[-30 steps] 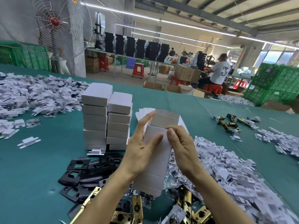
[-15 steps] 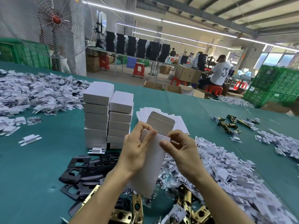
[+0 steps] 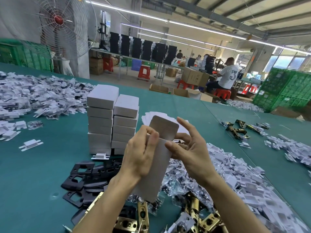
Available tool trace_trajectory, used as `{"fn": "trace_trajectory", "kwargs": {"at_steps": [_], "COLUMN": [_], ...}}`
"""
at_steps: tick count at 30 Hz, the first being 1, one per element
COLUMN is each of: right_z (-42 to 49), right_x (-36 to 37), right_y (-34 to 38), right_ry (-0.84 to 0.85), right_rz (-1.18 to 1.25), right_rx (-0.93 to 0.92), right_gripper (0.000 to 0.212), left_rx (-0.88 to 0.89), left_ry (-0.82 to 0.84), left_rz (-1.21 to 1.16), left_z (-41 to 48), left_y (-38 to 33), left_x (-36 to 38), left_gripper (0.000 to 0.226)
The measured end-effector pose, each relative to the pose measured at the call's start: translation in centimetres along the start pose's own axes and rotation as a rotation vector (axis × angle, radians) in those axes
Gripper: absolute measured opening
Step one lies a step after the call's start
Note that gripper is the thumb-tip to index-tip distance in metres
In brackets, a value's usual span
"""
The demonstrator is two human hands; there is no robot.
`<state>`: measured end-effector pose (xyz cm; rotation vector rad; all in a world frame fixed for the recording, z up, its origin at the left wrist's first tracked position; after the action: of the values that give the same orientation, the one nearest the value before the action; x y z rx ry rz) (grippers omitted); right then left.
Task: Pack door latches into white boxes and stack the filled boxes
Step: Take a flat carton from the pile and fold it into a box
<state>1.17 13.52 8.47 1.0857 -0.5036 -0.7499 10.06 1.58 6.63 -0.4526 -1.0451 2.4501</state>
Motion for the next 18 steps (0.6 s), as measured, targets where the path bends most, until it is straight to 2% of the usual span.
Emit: {"fn": "trace_trajectory", "kwargs": {"at_steps": [1,2,6,8,13,15,18], "right_z": [0.1,0.1,-0.2,-0.3,-0.4,-0.5,-0.5], "right_x": [-0.4,-0.8,-1.7,-1.8,-1.3,-0.9,0.0], "right_y": [0.0,0.0,0.2,0.4,0.9,0.7,1.0], "right_ry": [-0.042,-0.084,-0.177,-0.178,-0.129,-0.091,0.009], "right_rz": [0.003,0.009,-0.010,-0.013,-0.041,-0.114,-0.225], "right_rx": [-0.001,-0.004,-0.051,-0.068,-0.084,-0.072,-0.104], "right_gripper": [0.059,0.054,0.033,0.030,0.032,0.038,0.050], "left_rx": [0.006,0.029,0.161,0.145,-0.046,-0.046,-0.023], "left_ry": [0.019,0.043,0.104,0.114,0.058,0.083,0.087], "left_rz": [0.043,0.092,0.341,0.424,0.457,0.388,0.330], "left_z": [-0.2,-0.4,-1.0,-1.2,-1.1,-1.2,-1.2], "left_y": [-0.1,-0.5,-2.0,-2.2,-0.6,-0.4,-0.7], "left_x": [0.2,0.5,1.3,1.7,1.2,1.5,1.3], "left_gripper": [0.029,0.033,0.087,0.101,0.095,0.089,0.093]}}
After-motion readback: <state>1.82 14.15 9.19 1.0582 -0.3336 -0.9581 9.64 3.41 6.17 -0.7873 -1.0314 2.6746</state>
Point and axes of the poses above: each hand's wrist, its own z-axis towards the middle knuckle, its own x-axis out of the palm, y = z × x, the point moved 9 cm from there along z, towards the middle knuckle, and after that the axes turned 7 degrees about -y, right-handed, at the moved point
